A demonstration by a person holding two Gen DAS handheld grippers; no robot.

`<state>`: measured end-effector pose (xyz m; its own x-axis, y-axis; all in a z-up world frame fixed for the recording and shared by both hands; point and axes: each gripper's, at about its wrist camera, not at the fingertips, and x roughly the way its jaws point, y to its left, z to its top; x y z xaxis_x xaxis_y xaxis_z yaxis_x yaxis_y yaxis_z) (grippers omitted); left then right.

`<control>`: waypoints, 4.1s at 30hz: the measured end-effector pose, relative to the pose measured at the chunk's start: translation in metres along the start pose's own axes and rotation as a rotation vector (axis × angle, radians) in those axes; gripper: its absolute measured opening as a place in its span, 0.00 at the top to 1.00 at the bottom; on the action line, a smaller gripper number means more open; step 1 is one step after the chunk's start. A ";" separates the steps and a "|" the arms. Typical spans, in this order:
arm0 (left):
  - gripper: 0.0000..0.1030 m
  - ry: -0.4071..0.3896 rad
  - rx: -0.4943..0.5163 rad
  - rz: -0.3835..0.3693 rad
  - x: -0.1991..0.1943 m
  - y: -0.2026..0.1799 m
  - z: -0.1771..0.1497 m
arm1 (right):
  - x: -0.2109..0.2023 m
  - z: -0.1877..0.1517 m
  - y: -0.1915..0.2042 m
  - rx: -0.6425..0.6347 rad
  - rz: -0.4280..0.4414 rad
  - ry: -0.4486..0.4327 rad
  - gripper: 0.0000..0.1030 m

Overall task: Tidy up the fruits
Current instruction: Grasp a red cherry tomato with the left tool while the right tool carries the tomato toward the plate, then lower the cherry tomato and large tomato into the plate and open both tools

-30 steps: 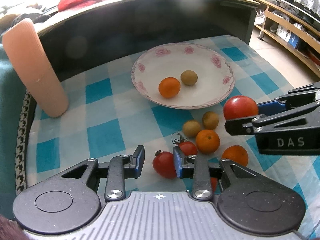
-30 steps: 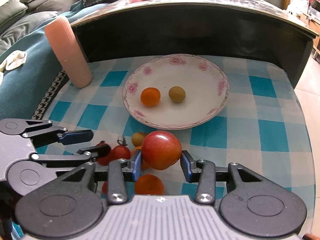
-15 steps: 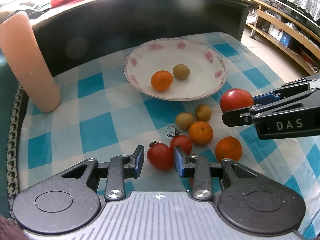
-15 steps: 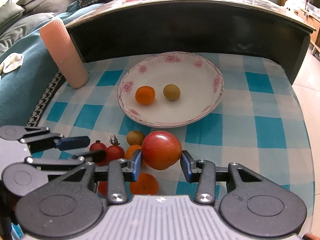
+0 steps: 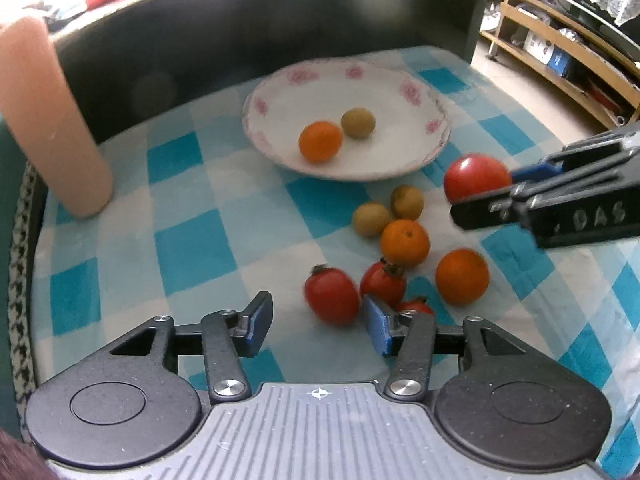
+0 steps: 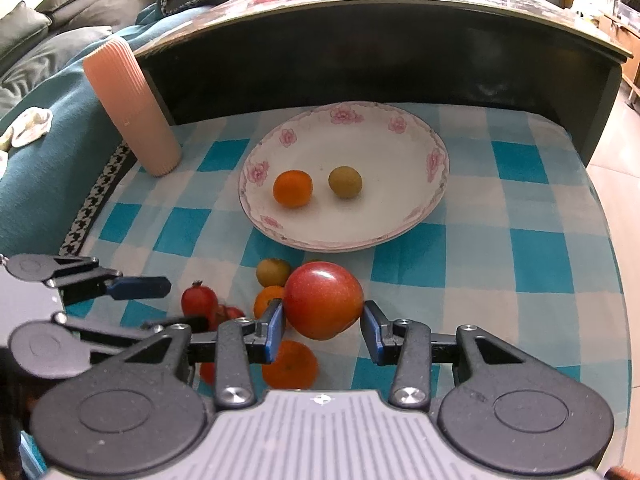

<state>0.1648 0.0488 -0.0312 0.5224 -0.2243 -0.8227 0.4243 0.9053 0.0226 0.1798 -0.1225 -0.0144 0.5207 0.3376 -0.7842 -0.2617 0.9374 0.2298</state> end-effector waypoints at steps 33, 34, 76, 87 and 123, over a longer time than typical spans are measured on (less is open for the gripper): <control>0.59 -0.009 -0.026 0.020 0.021 -0.022 0.012 | 0.002 -0.002 -0.004 -0.014 -0.016 0.015 0.47; 0.59 -0.010 -0.027 0.022 0.020 -0.022 0.013 | 0.002 -0.002 -0.005 -0.012 -0.019 0.014 0.47; 0.60 -0.107 -0.076 0.038 0.031 -0.013 0.069 | 0.032 0.048 -0.025 -0.013 -0.134 -0.084 0.47; 0.60 -0.120 -0.054 0.085 0.030 -0.014 0.068 | 0.036 0.052 -0.019 -0.058 -0.176 -0.100 0.47; 0.26 -0.116 -0.063 0.164 0.006 -0.009 0.057 | 0.012 0.056 -0.008 -0.072 -0.173 -0.173 0.46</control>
<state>0.2057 0.0185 -0.0037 0.6639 -0.1085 -0.7399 0.2810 0.9531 0.1124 0.2335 -0.1210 0.0061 0.6923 0.1882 -0.6967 -0.2108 0.9760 0.0542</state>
